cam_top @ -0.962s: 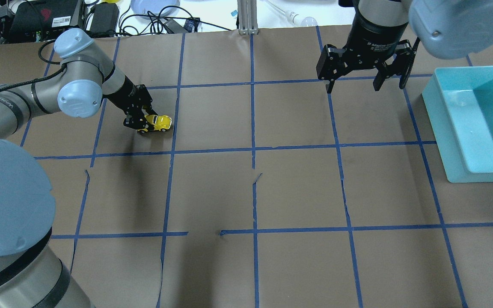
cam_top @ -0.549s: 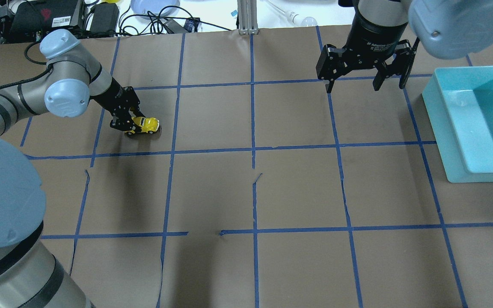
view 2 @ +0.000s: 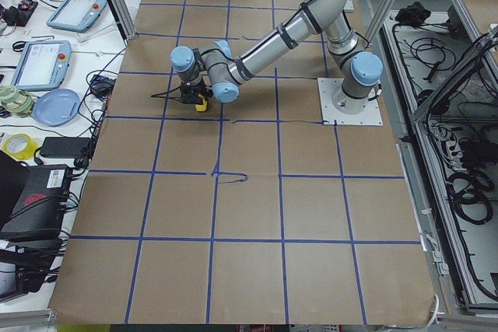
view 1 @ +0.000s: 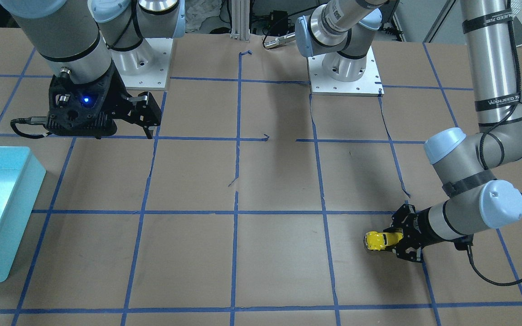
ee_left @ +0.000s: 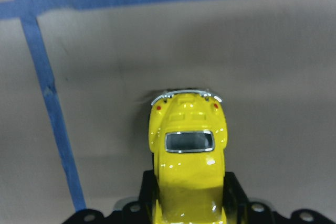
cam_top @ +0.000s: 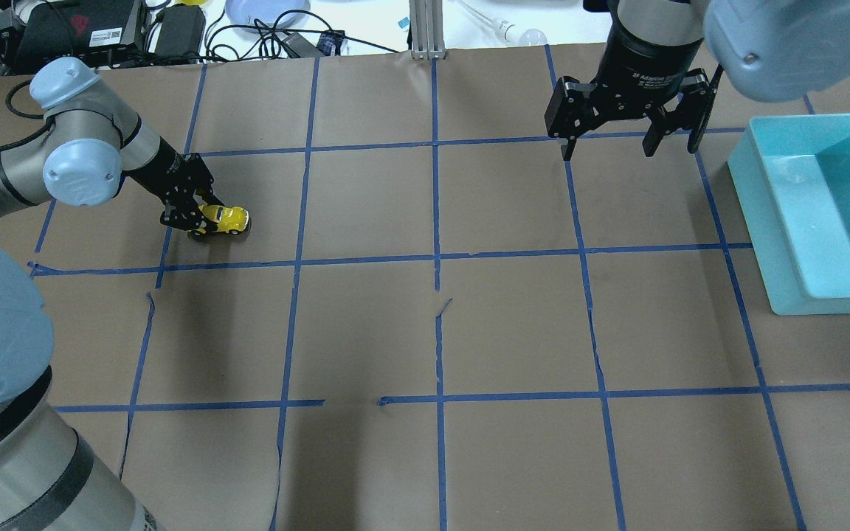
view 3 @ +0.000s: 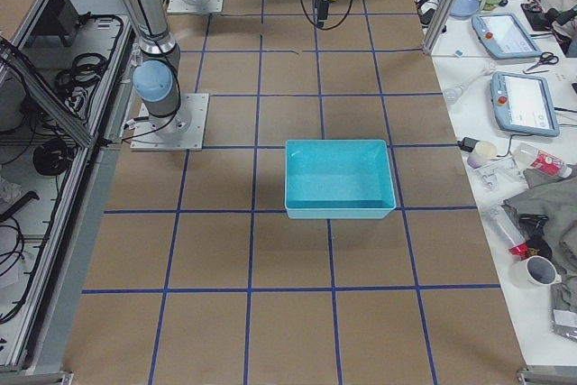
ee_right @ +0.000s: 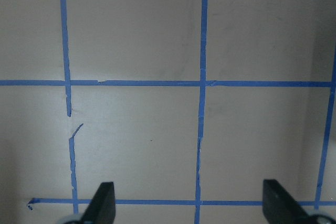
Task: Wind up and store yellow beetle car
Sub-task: 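Drag the car with the left gripper toward the table center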
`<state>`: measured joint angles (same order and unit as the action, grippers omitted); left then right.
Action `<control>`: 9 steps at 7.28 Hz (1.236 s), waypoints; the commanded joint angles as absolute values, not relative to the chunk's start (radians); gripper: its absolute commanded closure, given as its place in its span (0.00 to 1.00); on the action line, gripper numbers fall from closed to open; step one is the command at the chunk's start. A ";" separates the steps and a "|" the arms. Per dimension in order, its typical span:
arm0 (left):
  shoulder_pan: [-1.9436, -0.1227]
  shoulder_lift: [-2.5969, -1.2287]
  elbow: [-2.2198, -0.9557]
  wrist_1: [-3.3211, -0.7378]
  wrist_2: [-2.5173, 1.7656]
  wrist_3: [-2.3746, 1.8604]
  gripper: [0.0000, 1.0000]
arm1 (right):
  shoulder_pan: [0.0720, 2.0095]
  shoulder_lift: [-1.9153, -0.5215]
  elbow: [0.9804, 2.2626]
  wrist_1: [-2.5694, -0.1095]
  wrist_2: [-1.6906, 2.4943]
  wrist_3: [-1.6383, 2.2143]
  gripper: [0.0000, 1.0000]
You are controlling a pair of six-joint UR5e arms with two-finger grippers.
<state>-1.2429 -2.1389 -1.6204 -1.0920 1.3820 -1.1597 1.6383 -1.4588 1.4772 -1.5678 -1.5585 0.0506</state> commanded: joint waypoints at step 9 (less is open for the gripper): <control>-1.256 -2.060 -1.620 -1.108 1.377 -1.143 0.20 | 1.643 -1.457 1.477 -1.568 -1.557 0.052 0.00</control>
<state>-1.2236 -2.0909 -1.6204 -1.1049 1.3708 -1.1364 1.6429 -1.4573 1.4772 -1.5674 -1.5575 0.0522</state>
